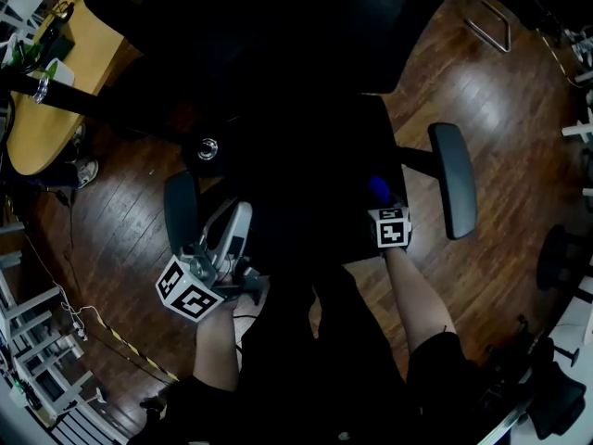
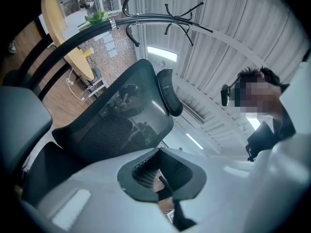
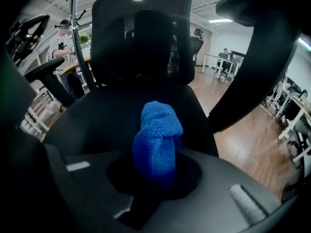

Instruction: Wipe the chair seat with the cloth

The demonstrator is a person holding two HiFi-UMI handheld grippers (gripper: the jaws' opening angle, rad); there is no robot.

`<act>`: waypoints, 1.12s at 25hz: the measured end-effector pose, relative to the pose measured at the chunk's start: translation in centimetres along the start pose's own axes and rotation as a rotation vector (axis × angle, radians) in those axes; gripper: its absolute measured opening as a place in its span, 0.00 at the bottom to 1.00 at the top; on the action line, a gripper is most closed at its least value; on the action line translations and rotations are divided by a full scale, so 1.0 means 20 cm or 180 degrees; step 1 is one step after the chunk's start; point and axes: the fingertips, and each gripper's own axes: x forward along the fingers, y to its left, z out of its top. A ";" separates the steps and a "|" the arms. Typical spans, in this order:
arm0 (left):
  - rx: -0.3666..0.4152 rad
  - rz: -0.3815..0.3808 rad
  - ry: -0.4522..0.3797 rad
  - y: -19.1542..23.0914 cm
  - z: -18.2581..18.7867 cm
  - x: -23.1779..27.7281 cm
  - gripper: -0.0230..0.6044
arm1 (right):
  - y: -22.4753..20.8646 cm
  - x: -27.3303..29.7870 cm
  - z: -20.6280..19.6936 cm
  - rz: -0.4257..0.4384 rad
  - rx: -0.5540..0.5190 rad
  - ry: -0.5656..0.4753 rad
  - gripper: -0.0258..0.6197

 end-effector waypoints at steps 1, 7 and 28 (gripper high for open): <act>0.0000 0.0025 -0.0005 0.00 0.00 -0.01 0.02 | 0.00 -0.01 0.00 0.0028 0.0069 0.0017 0.10; -0.0013 0.0180 -0.0179 0.04 0.06 -0.11 0.02 | 0.50 0.03 0.09 0.0722 0.0000 0.0055 0.10; 0.0061 0.0405 -0.0428 0.09 0.19 -0.40 0.02 | 1.69 -0.07 -0.18 0.2051 -0.0910 0.0039 0.10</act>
